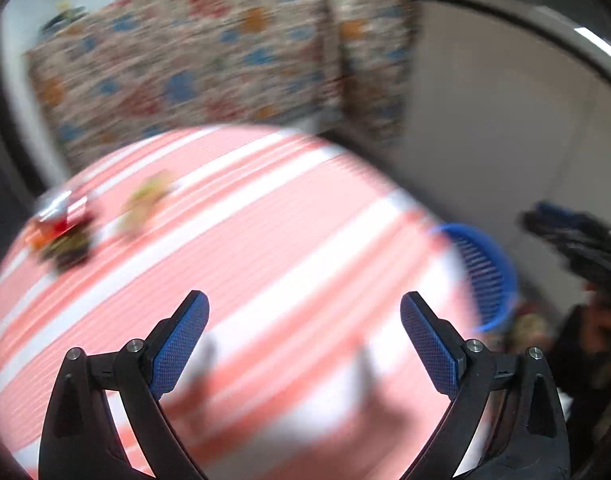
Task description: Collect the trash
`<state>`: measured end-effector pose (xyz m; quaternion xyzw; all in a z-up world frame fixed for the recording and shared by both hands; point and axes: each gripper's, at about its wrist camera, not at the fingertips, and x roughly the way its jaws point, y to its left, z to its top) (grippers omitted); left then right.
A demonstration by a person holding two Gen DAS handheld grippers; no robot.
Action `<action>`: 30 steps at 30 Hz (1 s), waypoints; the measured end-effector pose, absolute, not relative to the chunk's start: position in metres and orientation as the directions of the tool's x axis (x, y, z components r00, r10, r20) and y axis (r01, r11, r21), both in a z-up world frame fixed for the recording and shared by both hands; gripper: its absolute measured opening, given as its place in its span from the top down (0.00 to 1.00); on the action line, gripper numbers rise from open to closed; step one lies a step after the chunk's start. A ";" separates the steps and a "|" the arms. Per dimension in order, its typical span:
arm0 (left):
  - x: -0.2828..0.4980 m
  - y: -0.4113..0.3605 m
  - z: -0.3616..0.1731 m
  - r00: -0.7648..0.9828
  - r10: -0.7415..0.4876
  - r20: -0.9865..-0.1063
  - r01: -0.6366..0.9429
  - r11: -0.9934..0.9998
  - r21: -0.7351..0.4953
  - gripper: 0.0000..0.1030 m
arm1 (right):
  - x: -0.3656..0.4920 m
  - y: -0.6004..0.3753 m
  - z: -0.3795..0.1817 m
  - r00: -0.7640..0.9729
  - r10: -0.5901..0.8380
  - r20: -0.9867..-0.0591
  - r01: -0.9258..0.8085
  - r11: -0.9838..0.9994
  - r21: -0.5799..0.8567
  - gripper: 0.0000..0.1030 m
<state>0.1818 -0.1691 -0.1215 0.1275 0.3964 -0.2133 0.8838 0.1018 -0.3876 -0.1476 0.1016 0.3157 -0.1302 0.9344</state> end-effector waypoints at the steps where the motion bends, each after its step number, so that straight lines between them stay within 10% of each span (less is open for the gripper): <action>1: 0.187 -0.150 -0.128 0.609 -0.228 -0.760 0.438 0.895 0.082 0.06 | 0.108 -0.371 -0.147 0.763 -0.153 -0.628 0.275 0.956 0.101 0.40; 8: 0.224 -0.049 -0.160 0.614 -0.033 -0.789 0.228 0.964 0.137 0.06 | 0.172 -0.235 -0.157 0.662 0.083 -0.745 0.027 0.991 0.134 0.40; 30: 0.301 0.028 -0.154 0.638 -0.175 -0.750 0.318 0.947 0.050 0.01 | 0.273 -0.137 -0.184 0.613 0.007 -0.790 -0.034 0.999 -0.017 0.27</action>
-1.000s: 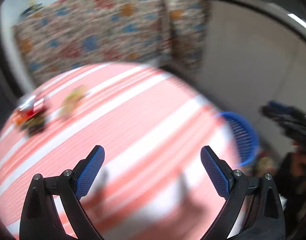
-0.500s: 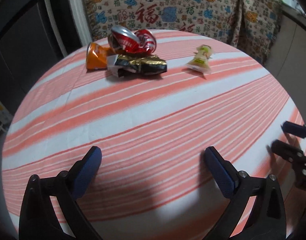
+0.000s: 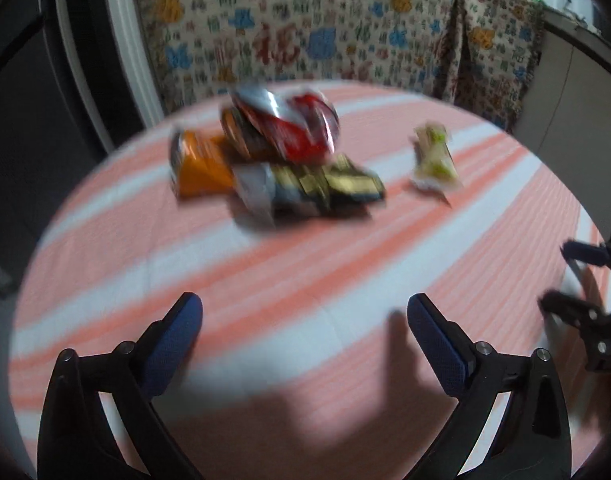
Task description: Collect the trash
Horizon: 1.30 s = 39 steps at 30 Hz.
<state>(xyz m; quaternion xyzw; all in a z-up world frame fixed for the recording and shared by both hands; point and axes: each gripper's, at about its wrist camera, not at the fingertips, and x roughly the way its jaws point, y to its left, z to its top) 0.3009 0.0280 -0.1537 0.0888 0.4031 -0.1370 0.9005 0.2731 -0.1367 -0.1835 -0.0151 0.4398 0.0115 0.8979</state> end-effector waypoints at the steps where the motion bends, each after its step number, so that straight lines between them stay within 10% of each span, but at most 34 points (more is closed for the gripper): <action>1: 0.307 0.031 -0.146 0.665 -0.185 -0.724 0.325 0.944 0.057 0.01 | 0.273 -0.136 -0.184 0.613 0.006 -0.790 -0.034 0.999 -0.018 0.27; 14: 0.317 0.012 -0.146 0.341 -0.589 -0.732 0.733 0.655 -0.186 0.12 | 0.274 -0.136 -0.184 0.615 -0.001 -0.789 -0.029 0.999 -0.024 0.26; 26: 0.361 -0.009 -0.149 0.492 -0.486 -0.722 0.596 0.793 -0.128 0.05 | 0.274 -0.135 -0.185 0.617 -0.004 -0.787 -0.027 0.999 -0.026 0.26; 28: 0.358 -0.013 -0.150 0.474 -0.513 -0.716 0.626 0.768 -0.136 0.11 | 0.274 -0.134 -0.185 0.617 -0.004 -0.787 -0.027 0.999 -0.026 0.26; 32: 0.346 -0.016 -0.146 0.459 -0.535 -0.709 0.643 0.751 -0.149 0.64 | 0.274 -0.134 -0.185 0.617 -0.005 -0.787 -0.026 0.999 -0.027 0.26; 39: 0.303 0.007 -0.140 0.505 -0.488 -0.712 0.541 0.822 -0.179 0.74 | 0.274 -0.134 -0.186 0.618 -0.003 -0.786 -0.025 0.999 -0.024 0.26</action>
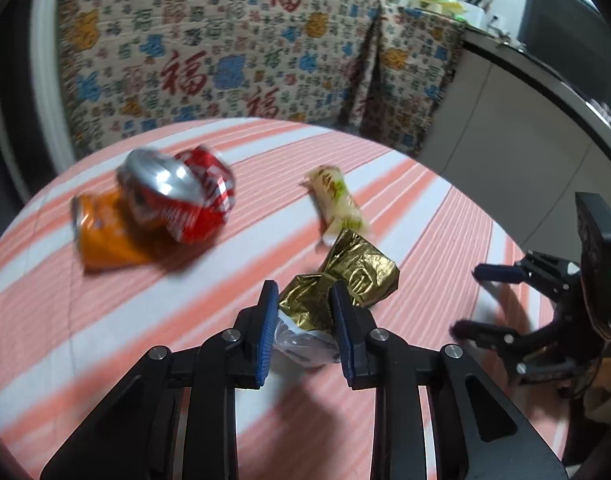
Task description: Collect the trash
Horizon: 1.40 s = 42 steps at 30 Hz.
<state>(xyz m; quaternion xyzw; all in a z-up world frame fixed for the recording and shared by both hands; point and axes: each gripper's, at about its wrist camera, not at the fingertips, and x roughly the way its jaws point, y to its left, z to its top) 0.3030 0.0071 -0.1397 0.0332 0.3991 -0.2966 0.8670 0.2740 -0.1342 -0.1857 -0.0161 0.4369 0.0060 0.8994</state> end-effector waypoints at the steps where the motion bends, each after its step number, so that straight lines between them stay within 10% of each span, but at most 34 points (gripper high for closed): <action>1: 0.294 0.011 -0.138 0.516 -0.467 -0.719 0.516 0.839 -0.174 0.74 | 0.274 -0.135 -0.186 0.618 -0.003 -0.786 -0.024 0.999 -0.022 0.26; 5: 0.252 0.019 -0.133 0.513 -0.438 -0.738 0.500 0.852 -0.157 0.70 | 0.274 -0.135 -0.185 0.619 -0.004 -0.785 -0.022 1.000 -0.022 0.26; 9: 0.237 0.005 -0.132 0.478 -0.447 -0.756 0.599 0.795 -0.091 0.20 | 0.274 -0.135 -0.186 0.620 -0.005 -0.785 -0.021 1.000 -0.023 0.26; 12: 0.237 -0.003 -0.129 0.438 -0.511 -0.740 0.683 0.724 -0.096 0.14 | 0.274 -0.135 -0.186 0.620 -0.004 -0.784 -0.021 1.000 -0.022 0.26; 17: 0.251 -0.024 -0.139 0.413 -0.499 -0.762 0.729 0.682 -0.051 0.16 | 0.274 -0.134 -0.186 0.621 -0.005 -0.784 -0.020 1.000 -0.022 0.26; 20: 0.248 -0.032 -0.149 0.443 -0.425 -0.790 0.708 0.706 0.017 0.58 | 0.273 -0.136 -0.186 0.621 0.003 -0.784 -0.019 1.000 -0.011 0.26; 22: 0.248 -0.021 -0.147 0.460 -0.425 -0.779 0.658 0.753 -0.023 0.69 | 0.273 -0.141 -0.185 0.621 0.016 -0.784 -0.016 1.000 0.008 0.26; 34: 0.215 0.019 -0.151 0.643 -0.169 -0.747 0.203 0.978 -0.047 0.66 | 0.398 -0.096 -0.165 0.562 0.162 -0.811 0.053 0.971 0.231 0.32; 36: 0.215 0.022 -0.151 0.640 -0.180 -0.747 0.202 0.977 -0.063 0.56 | 0.407 -0.090 -0.175 0.539 0.152 -0.829 0.048 0.977 0.210 0.68; 39: 0.215 0.025 -0.152 0.632 -0.189 -0.752 0.205 0.976 -0.073 0.25 | 0.392 -0.087 -0.180 0.553 0.125 -0.823 -0.003 0.989 0.149 0.69; 42: 0.214 0.027 -0.156 0.642 -0.132 -0.756 0.189 0.982 -0.011 0.16 | 0.356 -0.092 -0.178 0.544 0.158 -0.824 -0.121 0.987 0.109 0.69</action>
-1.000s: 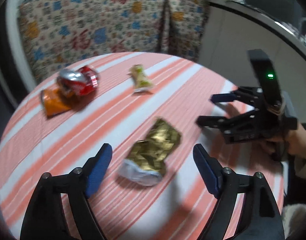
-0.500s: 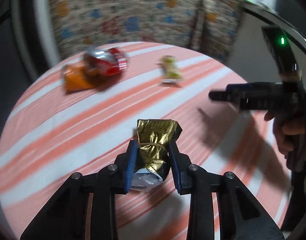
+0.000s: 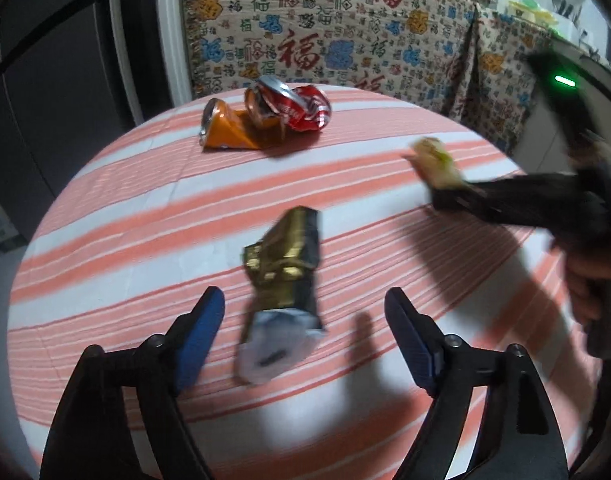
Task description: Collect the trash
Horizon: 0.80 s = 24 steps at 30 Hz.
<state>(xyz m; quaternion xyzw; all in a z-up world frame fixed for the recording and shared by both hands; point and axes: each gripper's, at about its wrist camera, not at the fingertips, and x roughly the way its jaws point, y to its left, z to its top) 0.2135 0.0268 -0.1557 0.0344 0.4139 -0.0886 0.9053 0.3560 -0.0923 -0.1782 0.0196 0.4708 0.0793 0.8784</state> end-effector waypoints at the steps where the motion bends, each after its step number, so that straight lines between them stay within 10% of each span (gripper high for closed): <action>1: 0.216 0.028 -0.160 0.637 -0.114 -0.762 0.184 0.983 0.008 0.14 | 0.343 -0.094 -0.177 0.536 0.171 -0.827 -0.157 0.982 0.102 0.69; 5: 0.222 0.031 -0.169 0.599 -0.108 -0.793 0.178 0.984 0.001 0.09 | 0.287 -0.096 -0.177 0.527 0.190 -0.828 -0.268 0.962 0.051 0.67; 8: 0.230 0.032 -0.172 0.581 -0.082 -0.810 0.158 0.987 0.013 0.00 | 0.265 -0.098 -0.181 0.560 0.148 -0.815 -0.251 0.968 0.003 0.30; 24: 0.222 0.035 -0.155 0.584 -0.219 -0.781 0.250 0.965 -0.083 0.01 | 0.272 -0.116 -0.165 0.573 0.177 -0.800 -0.136 0.983 0.120 0.24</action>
